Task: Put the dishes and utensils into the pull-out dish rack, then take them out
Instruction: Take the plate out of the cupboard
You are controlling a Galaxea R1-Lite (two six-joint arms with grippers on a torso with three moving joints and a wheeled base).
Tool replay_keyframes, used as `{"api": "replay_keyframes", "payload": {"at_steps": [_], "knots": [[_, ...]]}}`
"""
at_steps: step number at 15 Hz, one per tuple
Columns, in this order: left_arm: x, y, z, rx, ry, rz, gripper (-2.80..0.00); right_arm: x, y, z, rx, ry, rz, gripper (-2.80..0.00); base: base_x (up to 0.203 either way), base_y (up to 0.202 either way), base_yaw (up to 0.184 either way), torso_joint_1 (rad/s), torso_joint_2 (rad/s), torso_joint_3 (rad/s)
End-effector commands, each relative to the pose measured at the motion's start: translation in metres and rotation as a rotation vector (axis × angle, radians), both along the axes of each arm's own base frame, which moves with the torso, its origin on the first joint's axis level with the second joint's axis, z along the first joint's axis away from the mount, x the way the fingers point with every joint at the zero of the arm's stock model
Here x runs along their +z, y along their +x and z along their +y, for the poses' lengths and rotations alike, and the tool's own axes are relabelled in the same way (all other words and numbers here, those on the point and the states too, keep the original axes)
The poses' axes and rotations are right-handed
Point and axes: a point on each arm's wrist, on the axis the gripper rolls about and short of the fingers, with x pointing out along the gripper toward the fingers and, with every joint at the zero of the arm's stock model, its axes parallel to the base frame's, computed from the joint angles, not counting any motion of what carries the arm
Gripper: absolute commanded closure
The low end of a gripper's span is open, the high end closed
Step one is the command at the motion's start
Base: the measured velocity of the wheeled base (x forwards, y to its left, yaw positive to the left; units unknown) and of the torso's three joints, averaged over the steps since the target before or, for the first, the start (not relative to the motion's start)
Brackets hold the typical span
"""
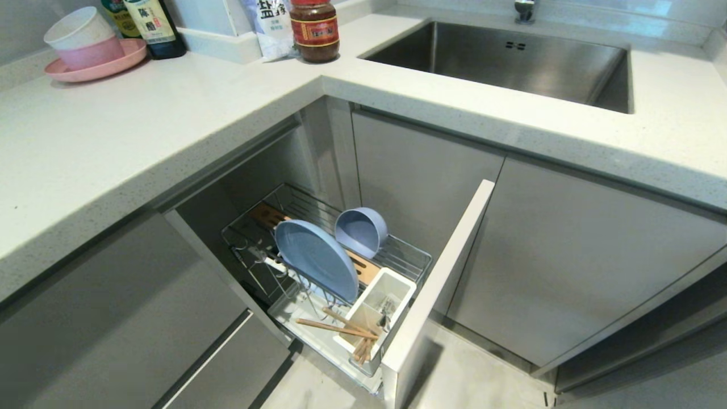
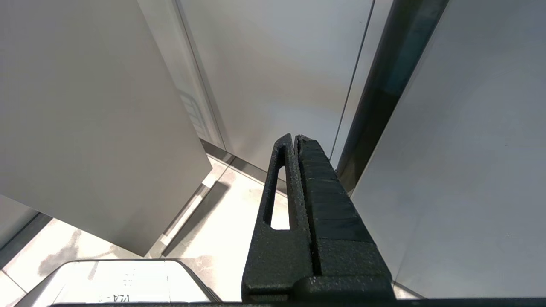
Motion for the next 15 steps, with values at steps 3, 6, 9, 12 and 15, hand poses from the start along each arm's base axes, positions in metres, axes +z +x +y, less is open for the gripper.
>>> {"api": "replay_keyframes", "payload": {"at_steps": [3,6,9,12,15], "knots": [[-0.007,0.002,0.0,0.0,-0.001,0.026,0.0,0.0,0.0,0.0,0.0,0.0,-0.003,0.0,0.0,0.0,0.0,0.0,0.0,0.0],[-0.003,0.001,0.0,0.001,0.01,0.001,0.0,0.0,0.0,0.0,0.0,0.0,-0.003,0.0,0.0,0.0,0.0,0.0,0.0,0.0],[0.037,-0.013,0.0,0.009,0.011,-0.138,0.0,0.0,0.0,0.0,0.0,0.0,-0.003,0.0,0.0,0.0,0.0,0.0,0.0,0.0],[0.088,-0.041,0.0,0.052,0.162,-0.291,0.0,0.0,0.0,0.0,0.0,0.0,-0.003,0.0,0.0,0.0,0.0,0.0,0.0,0.0],[0.136,-0.063,0.001,0.094,0.246,-0.378,0.0,0.0,0.0,0.0,0.0,0.001,-0.003,0.0,0.0,0.0,0.0,0.0,0.0,0.0]]}}
